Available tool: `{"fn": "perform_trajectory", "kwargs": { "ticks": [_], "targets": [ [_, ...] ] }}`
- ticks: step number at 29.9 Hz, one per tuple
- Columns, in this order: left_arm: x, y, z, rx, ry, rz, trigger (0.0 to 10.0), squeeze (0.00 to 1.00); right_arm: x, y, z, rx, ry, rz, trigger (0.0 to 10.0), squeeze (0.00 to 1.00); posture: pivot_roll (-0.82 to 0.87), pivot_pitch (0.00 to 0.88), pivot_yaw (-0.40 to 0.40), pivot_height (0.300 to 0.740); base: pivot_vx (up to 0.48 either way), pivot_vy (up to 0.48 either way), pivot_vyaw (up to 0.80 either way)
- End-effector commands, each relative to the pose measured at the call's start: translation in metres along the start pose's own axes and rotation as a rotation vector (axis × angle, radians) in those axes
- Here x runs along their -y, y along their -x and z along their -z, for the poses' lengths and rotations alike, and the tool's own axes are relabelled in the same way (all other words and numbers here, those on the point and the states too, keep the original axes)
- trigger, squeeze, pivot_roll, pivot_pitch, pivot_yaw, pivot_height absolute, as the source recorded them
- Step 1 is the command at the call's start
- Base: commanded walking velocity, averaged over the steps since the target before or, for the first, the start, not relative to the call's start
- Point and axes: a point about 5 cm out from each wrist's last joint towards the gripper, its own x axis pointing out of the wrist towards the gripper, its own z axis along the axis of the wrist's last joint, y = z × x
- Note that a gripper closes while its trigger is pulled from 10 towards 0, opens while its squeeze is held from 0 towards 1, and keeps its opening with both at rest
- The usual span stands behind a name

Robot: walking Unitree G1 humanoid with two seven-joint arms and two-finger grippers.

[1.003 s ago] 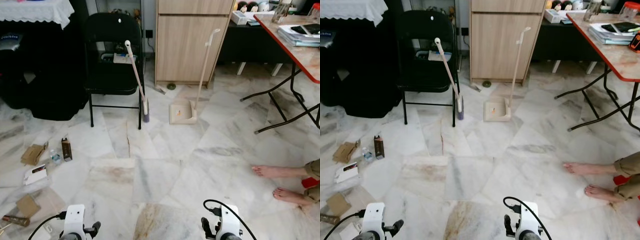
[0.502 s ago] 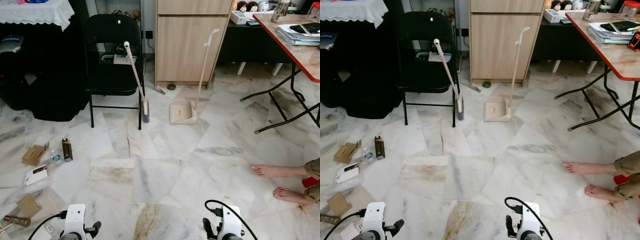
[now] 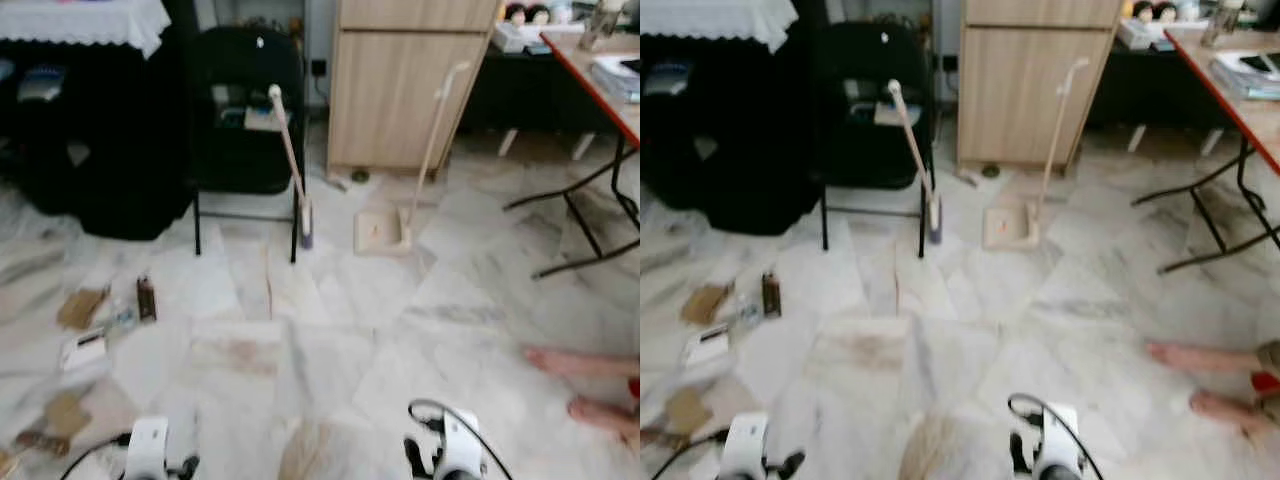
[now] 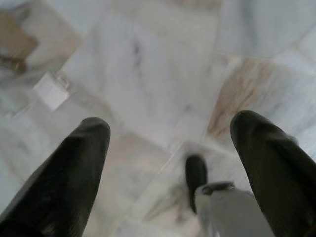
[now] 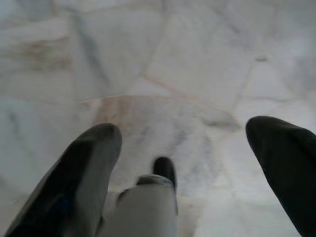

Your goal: Sweep floor

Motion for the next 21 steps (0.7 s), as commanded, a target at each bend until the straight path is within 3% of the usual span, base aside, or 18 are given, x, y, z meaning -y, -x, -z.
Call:
{"fn": "perform_trajectory", "kwargs": {
  "ticks": [1, 19, 21],
  "targets": [
    [-0.0097, 0.0042, 0.0141, -0.046, 0.001, -0.022, 10.0, 0.00, -0.0049, -0.0020, -0.0073, 0.022, -0.001, -0.011, 10.0, 0.00, -0.01, 0.088, -0.017, 0.740, 0.424, 0.000, 0.00],
    [-0.0102, 0.0046, 0.0156, -0.051, 0.002, -0.021, 10.0, 0.00, -0.0024, -0.0022, -0.0099, 0.034, -0.009, 0.007, 10.0, 0.00, -0.01, 0.081, -0.018, 0.740, 0.425, 0.000, 0.00],
    [-0.0098, 0.0045, 0.0152, -0.051, 0.001, -0.019, 10.0, 0.00, -0.0023, -0.0024, -0.0105, 0.032, -0.013, 0.008, 10.0, 0.00, -0.01, 0.081, -0.018, 0.740, 0.428, 0.000, -0.61]
  ]
}}
